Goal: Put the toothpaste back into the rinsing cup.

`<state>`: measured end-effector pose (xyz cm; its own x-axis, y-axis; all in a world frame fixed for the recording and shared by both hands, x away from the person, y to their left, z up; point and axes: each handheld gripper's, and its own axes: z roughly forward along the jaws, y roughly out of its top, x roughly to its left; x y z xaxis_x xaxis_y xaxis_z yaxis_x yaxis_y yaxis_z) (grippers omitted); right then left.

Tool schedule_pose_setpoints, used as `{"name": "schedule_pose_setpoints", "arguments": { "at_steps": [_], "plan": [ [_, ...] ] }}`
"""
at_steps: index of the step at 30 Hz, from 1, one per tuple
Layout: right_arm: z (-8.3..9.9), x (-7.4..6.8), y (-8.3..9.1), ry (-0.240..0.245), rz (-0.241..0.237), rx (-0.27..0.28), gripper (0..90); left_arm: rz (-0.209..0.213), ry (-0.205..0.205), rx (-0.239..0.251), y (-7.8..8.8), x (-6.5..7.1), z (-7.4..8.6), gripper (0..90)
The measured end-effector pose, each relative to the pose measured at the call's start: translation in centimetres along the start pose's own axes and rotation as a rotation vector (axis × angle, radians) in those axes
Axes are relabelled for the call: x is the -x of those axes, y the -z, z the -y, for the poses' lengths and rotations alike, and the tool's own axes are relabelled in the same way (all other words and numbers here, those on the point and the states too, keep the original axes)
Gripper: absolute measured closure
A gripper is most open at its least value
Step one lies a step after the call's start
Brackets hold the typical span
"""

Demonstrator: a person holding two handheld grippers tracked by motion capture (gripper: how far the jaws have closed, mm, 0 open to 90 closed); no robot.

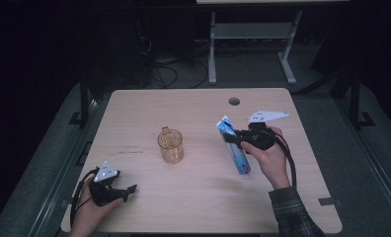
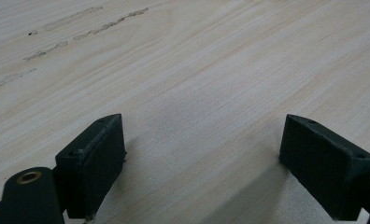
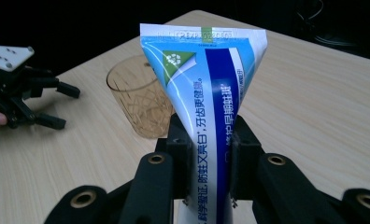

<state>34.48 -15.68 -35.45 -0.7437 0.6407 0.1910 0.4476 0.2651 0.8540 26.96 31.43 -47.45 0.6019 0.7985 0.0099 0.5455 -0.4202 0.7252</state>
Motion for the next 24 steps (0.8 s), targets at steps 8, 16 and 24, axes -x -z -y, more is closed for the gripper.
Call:
{"name": "schedule_pose_setpoints", "arguments": {
  "at_steps": [8,16,24],
  "plan": [
    [-2.0,-0.4,-0.9,0.017,-0.026,0.035,74.0,0.000,0.002,0.002,0.0,0.0,0.0,13.2],
    [-4.1,-0.8,-1.6,0.034,-0.045,0.063,74.0,0.001,0.002,0.002,0.0,0.0,0.0,13.3],
    [-6.0,-1.4,-2.7,0.056,-0.063,0.072,74.0,0.002,0.002,0.002,0.0,0.0,0.0,13.2]
  ]
}}
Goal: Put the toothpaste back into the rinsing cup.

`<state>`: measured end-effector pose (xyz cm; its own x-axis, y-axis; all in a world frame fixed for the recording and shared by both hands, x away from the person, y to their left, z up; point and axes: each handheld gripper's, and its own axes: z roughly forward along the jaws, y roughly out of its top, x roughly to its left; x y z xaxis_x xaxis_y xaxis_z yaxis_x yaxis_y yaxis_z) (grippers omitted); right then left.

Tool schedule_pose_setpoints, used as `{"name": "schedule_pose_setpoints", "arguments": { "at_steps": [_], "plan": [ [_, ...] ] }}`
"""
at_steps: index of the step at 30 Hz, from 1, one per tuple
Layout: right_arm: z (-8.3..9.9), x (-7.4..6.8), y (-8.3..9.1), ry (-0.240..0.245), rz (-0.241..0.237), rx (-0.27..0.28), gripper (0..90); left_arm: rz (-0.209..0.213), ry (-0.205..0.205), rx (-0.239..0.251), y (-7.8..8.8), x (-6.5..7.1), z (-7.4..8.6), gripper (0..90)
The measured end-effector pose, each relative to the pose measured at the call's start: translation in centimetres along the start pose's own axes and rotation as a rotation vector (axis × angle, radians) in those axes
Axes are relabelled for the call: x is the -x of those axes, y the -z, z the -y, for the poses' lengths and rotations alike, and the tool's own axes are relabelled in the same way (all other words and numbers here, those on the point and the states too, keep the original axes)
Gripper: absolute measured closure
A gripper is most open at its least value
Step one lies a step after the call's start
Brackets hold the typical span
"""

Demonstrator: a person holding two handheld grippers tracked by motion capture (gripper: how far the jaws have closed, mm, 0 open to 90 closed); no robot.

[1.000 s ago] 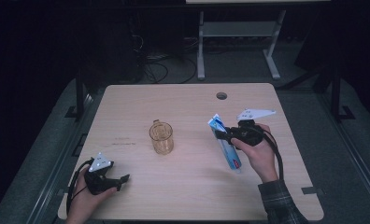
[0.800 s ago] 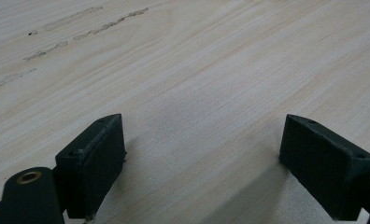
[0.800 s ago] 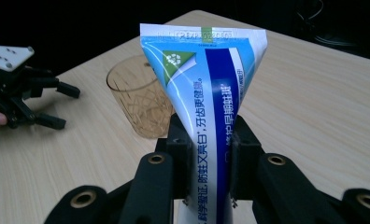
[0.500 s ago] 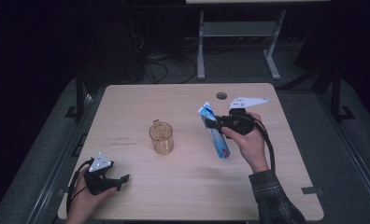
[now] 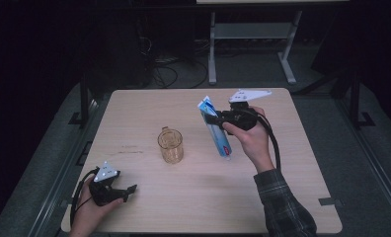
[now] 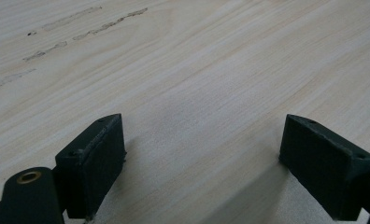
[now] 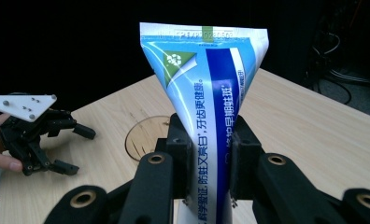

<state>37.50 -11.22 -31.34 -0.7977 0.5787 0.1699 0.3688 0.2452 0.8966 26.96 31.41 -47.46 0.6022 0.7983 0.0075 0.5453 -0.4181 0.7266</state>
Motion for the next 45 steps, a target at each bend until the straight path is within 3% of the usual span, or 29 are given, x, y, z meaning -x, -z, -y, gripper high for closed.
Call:
{"name": "schedule_pose_setpoints", "arguments": {
  "at_steps": [26,45],
  "plan": [
    [-5.4,-2.5,-5.4,0.078,-0.061,0.010,73.7,0.002,-0.003,0.000,0.0,0.0,0.0,13.2],
    [-8.3,-3.9,-9.6,0.100,-0.088,0.028,73.5,0.005,-0.008,-0.003,0.0,0.0,0.0,13.2]
  ]
}}
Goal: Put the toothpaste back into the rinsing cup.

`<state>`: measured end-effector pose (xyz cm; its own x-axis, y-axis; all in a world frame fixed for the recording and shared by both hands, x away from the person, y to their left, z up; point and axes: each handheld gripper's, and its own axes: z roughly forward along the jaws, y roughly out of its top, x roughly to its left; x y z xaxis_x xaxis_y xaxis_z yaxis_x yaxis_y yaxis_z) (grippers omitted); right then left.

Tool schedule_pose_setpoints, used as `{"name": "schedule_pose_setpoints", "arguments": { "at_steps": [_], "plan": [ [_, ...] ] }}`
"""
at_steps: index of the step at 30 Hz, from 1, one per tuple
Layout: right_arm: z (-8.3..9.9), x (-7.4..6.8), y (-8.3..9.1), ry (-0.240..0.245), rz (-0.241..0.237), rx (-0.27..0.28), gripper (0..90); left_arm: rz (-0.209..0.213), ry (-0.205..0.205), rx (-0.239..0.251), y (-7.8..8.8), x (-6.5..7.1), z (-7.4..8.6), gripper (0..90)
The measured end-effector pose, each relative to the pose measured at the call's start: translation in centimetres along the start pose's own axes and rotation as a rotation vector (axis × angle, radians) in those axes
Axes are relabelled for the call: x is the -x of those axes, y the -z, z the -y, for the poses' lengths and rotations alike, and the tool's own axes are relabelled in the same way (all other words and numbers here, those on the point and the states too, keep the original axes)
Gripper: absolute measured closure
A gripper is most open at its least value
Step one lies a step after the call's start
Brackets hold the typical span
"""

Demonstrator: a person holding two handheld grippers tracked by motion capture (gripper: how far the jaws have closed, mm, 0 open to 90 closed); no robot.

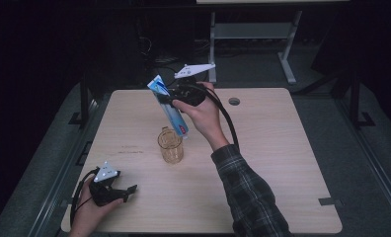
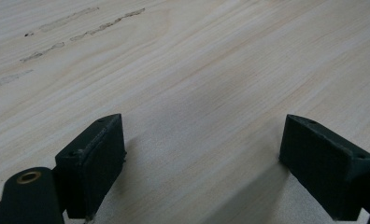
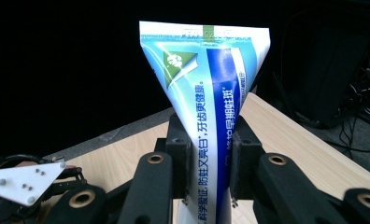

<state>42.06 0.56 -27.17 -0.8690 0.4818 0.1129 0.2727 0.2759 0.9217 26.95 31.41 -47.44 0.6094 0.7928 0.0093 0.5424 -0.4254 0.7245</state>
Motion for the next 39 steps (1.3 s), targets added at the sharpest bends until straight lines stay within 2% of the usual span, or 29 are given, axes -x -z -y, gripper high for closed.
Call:
{"name": "schedule_pose_setpoints", "arguments": {
  "at_steps": [8,25,39],
  "plan": [
    [0.1,0.1,-1.7,-0.014,-0.010,0.000,73.3,0.001,-0.001,0.001,0.0,0.0,0.0,13.2],
    [0.9,0.4,-3.3,-0.024,-0.028,0.003,73.2,0.002,-0.001,0.001,0.0,0.0,0.0,13.2],
    [3.7,0.6,-4.5,-0.037,-0.049,-0.032,73.1,0.002,-0.003,0.001,0.0,0.0,0.0,13.2]
  ]
}}
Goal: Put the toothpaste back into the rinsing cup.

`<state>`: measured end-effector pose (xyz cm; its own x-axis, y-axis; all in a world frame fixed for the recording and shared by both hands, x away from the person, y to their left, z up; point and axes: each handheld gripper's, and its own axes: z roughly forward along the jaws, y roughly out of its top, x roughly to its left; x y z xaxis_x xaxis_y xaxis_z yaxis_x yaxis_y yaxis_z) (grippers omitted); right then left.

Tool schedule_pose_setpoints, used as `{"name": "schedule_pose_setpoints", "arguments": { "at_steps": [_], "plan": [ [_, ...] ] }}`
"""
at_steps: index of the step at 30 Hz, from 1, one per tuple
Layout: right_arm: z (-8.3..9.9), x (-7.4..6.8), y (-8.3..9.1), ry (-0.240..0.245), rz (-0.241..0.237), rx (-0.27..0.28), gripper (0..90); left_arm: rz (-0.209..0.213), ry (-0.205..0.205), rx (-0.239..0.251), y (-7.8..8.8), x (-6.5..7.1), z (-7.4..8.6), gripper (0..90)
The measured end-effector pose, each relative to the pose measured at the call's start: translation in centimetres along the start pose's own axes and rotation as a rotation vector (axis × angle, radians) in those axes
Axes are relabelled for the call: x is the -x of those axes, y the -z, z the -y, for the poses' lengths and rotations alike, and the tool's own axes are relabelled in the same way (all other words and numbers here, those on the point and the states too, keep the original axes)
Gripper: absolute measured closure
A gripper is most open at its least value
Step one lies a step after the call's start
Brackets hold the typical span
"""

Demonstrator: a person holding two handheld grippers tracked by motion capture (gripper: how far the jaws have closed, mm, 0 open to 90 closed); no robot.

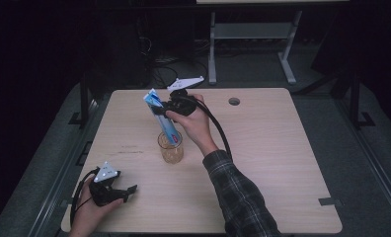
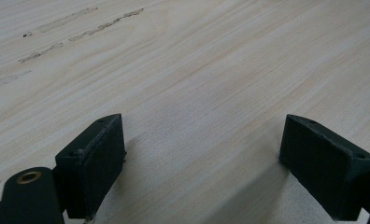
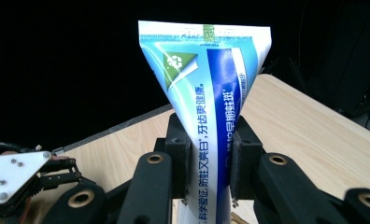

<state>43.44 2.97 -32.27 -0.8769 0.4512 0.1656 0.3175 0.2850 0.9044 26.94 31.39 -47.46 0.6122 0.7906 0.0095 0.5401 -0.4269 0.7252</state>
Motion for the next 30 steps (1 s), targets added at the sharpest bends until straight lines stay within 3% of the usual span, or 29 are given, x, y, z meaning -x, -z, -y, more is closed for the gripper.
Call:
{"name": "schedule_pose_setpoints", "arguments": {
  "at_steps": [30],
  "plan": [
    [3.9,0.3,-1.3,-0.019,-0.030,-0.064,72.6,0.003,0.000,0.001,0.0,0.0,0.0,13.3]
  ]
}}
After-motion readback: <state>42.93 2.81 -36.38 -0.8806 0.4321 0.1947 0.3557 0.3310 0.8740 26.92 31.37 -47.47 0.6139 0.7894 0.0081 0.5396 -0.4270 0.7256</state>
